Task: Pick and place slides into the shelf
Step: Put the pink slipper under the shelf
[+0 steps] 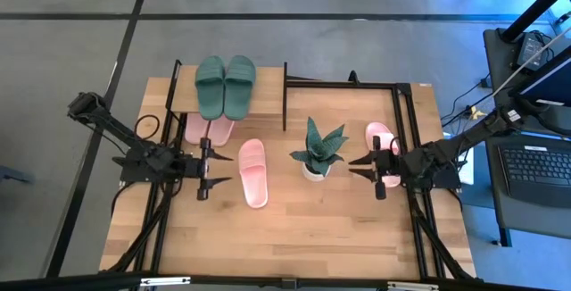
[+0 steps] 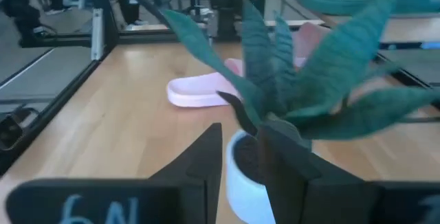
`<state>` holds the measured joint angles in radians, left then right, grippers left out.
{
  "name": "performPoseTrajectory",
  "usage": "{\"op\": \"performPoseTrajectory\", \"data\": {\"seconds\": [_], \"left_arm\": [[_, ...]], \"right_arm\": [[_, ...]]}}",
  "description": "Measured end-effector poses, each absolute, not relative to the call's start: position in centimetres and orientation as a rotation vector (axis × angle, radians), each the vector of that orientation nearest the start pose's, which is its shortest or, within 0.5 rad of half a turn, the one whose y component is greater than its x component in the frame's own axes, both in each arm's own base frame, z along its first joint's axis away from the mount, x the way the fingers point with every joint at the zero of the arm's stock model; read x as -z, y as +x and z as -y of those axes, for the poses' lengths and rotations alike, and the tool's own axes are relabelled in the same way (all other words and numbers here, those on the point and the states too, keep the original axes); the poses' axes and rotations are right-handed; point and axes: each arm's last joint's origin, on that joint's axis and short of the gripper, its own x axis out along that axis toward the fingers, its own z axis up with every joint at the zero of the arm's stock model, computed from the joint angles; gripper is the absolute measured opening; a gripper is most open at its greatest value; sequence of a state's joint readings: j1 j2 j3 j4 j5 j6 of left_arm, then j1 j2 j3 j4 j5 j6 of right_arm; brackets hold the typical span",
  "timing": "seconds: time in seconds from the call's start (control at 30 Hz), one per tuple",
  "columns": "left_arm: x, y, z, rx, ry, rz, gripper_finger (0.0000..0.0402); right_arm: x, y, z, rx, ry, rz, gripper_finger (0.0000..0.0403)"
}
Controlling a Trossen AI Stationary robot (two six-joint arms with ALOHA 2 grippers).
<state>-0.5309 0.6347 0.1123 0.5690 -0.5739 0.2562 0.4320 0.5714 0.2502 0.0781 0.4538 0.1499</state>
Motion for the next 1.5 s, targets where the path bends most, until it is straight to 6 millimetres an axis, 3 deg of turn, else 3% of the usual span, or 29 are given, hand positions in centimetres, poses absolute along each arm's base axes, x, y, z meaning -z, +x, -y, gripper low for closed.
{"op": "performPoseTrajectory", "data": {"seconds": [0.2, 0.43, 0.63, 0.77, 1.03, 1.17, 1.5], "left_arm": [[-19.1, 13.7, 4.7, -0.125, 0.216, 0.004, 0.024], [-18.8, 14.6, 3.9, -0.145, 0.248, -0.057, 0.024], [-22.0, 17.5, 5.0, -0.138, 0.365, -0.33, 0.024], [-23.5, 19.6, 5.7, -0.185, 0.337, -0.544, 0.024], [-20.3, 23.5, 7.1, -0.239, 0.318, -0.814, 0.024], [-19.0, 24.9, 7.5, -0.283, 0.33, -0.864, 0.024], [-16.5, 25.7, 6.7, -0.381, 0.354, -0.99, 0.024]], "right_arm": [[-18.5, 13.5, -3.1, 0.077, 0.054, -0.198, 0.0095], [-18.7, 13.8, -1.6, 0.129, -0.025, -0.173, 0.0095], [-18.7, 13.9, -0.7, 0.198, -0.019, -0.176, 0.0095], [-18.6, 13.9, -0.4, 0.22, -0.015, -0.18, 0.0095], [-18.6, 13.9, -0.3, 0.224, -0.016, -0.186, 0.0095], [-18.5, 13.9, -0.3, 0.224, -0.017, -0.196, 0.0095], [-18.4, 13.9, -0.3, 0.224, -0.019, -0.203, 0.0095]]}}
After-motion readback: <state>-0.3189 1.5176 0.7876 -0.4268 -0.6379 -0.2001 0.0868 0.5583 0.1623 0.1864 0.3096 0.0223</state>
